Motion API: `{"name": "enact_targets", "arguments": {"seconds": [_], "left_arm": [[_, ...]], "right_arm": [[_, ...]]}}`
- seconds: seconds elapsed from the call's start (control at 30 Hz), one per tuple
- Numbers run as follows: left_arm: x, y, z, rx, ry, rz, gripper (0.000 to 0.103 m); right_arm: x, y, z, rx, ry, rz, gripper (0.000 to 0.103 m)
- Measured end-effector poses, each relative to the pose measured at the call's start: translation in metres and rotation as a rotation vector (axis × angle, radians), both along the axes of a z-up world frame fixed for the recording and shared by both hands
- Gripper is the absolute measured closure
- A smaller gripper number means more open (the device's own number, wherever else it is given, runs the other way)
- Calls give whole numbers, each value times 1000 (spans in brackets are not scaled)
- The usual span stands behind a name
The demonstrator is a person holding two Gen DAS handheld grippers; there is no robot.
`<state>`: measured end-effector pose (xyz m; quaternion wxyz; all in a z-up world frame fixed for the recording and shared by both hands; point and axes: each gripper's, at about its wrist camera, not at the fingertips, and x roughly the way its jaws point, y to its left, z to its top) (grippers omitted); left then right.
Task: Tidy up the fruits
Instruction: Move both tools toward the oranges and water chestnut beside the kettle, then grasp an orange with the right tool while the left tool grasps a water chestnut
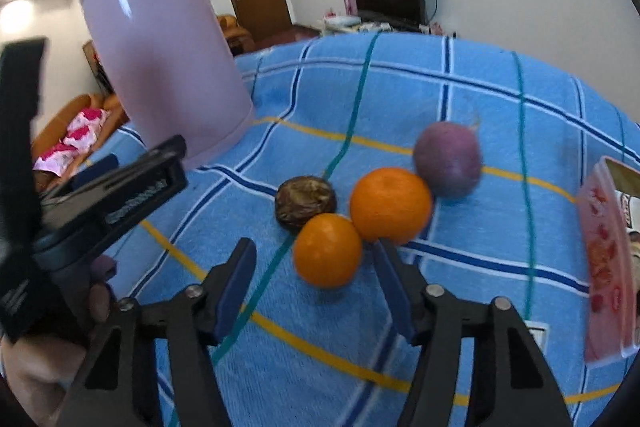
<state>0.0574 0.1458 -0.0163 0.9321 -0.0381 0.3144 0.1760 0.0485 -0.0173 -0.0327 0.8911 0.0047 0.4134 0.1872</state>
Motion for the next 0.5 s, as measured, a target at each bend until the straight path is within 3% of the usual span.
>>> {"name": "enact_targets", "arguments": {"seconds": [0.07, 0.13, 0.17, 0.3, 0.5], "left_arm": [[0, -1, 0, 0, 1, -7, 23], [0, -2, 0, 1, -2, -19, 23], [0, -3, 1, 3, -4, -24, 23], [0, -7, 0, 9, -1, -51, 23], [-4, -16, 4, 8, -41, -118, 23]], "right_arm": [[5, 5, -4, -8, 14, -3, 41], [8, 7, -8, -18, 30, -6, 52], [8, 5, -8, -15, 37, -8, 64], [5, -9, -7, 4, 44, 1, 64], [-28, -47, 11, -24, -80, -30, 64]]}}
